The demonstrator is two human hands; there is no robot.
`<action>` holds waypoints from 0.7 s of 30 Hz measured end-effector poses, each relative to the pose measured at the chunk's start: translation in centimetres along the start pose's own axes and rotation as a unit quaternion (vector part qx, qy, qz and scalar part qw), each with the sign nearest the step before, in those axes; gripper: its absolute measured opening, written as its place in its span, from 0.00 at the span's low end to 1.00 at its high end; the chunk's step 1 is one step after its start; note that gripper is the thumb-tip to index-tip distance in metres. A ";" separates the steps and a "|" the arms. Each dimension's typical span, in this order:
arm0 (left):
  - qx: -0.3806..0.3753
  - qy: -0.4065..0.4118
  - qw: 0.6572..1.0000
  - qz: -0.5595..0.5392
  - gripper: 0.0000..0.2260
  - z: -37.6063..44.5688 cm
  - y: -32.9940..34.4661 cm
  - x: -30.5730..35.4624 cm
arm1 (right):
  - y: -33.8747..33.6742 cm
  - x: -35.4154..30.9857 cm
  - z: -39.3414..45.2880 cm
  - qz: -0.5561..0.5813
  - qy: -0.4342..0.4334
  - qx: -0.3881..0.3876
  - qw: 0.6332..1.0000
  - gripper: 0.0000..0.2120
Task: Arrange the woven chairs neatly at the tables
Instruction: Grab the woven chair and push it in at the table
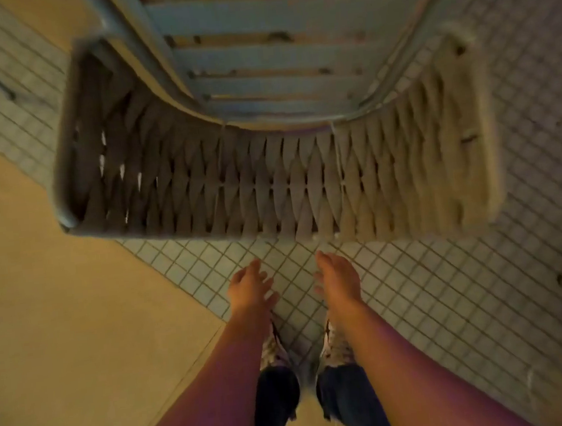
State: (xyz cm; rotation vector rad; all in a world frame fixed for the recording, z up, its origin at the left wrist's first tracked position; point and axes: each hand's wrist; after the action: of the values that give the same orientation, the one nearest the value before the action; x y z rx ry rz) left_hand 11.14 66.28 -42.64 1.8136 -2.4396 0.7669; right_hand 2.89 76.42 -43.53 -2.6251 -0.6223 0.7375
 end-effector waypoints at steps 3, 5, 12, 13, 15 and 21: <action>-0.022 -0.062 0.994 -0.086 0.14 7.4 2.4 -1.2 | 4.1 1.7 5.9 0.149 0.131 -0.020 0.980 0.17; -0.030 -0.076 0.988 -0.128 0.20 11.6 4.0 -1.8 | 6.0 2.7 9.8 0.228 0.183 -0.039 0.955 0.14; -0.035 -0.042 0.964 -0.261 0.22 20.8 8.7 -2.6 | 10.0 4.9 18.1 0.412 0.222 -0.001 0.884 0.28; -0.031 -0.028 0.960 -0.278 0.21 21.7 9.1 -2.5 | 10.4 5.0 18.7 0.425 0.213 0.007 0.880 0.29; -0.021 -0.006 0.954 -0.298 0.20 23.3 9.4 -2.6 | 10.9 5.3 19.6 0.427 0.190 0.028 0.884 0.31; 0.025 0.041 0.958 -0.282 0.17 23.9 10.2 -2.8 | 11.5 5.6 20.3 0.382 0.168 0.088 0.904 0.36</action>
State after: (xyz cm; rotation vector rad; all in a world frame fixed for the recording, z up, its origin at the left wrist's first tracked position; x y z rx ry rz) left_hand 9.51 61.70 -68.36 2.2718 -1.7127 0.8223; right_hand -0.41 73.62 -67.09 -2.6884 0.5873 0.4663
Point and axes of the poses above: each hand's wrist, its own z-axis towards the middle knuckle, its own y-axis out of the palm, x = y × z, and after that the axes turned 13 degrees about x, right-handed
